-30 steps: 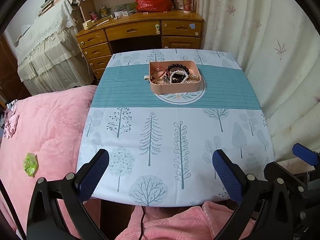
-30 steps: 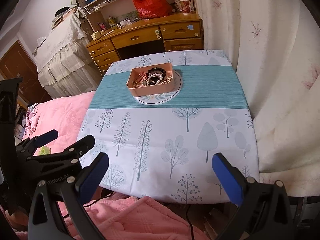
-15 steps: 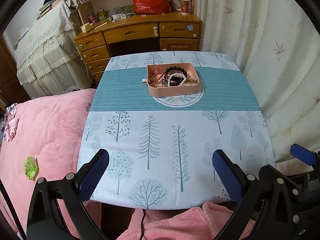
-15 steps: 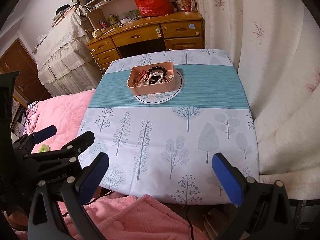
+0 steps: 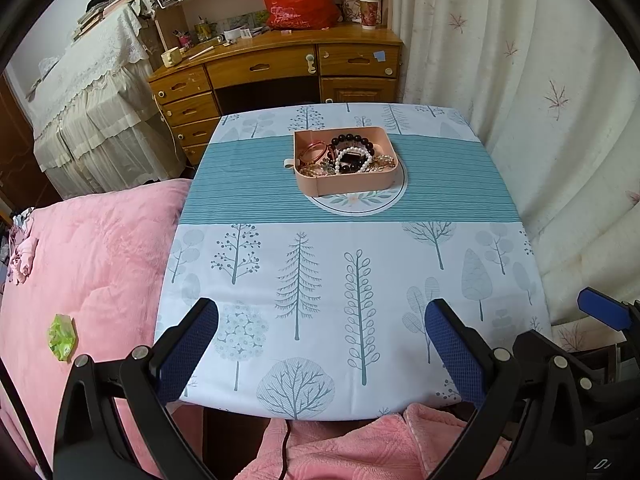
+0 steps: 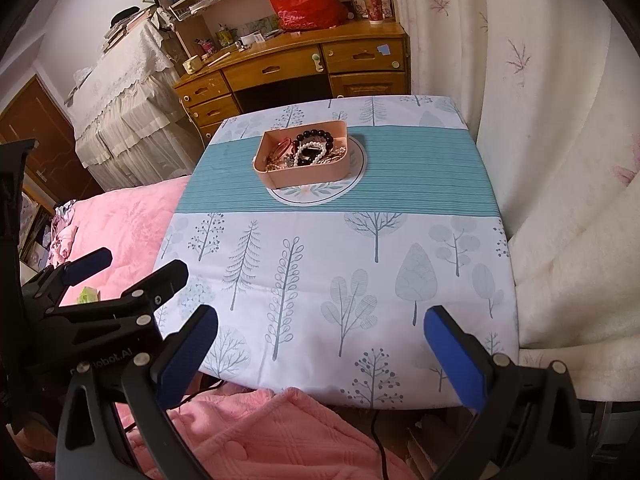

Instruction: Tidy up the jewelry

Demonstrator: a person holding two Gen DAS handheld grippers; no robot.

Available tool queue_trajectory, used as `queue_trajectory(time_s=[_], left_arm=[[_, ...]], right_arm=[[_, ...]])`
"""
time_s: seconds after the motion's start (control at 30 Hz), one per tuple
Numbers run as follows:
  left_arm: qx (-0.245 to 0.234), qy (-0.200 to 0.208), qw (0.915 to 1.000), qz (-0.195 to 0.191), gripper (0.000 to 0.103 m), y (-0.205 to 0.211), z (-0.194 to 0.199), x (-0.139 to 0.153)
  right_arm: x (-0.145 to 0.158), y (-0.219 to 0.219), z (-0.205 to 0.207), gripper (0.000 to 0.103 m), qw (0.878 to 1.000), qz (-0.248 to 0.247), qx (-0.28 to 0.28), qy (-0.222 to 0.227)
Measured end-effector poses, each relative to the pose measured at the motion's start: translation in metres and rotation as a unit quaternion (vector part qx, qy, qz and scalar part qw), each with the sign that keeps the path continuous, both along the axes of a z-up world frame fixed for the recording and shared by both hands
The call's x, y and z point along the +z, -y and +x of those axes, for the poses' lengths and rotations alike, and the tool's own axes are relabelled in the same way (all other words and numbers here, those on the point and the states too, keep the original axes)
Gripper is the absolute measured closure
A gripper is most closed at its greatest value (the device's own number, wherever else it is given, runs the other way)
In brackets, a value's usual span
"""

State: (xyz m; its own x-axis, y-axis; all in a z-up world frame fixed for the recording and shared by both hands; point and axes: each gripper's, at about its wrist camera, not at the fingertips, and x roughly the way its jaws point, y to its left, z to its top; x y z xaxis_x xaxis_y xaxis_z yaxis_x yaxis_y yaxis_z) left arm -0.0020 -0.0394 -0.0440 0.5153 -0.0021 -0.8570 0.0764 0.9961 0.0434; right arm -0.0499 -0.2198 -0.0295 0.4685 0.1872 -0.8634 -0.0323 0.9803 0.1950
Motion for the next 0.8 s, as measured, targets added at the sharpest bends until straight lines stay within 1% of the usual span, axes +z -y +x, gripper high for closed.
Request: queue_trajectory(time_s=[0.8], left_arm=[[0.0,-0.001,1.0,0.0,0.001,-0.0005,0.0008,0.0001]], right_arm=[[-0.0007,0.0005,0.0012,0.0,1.0,0.0,-0.001,-0.001]])
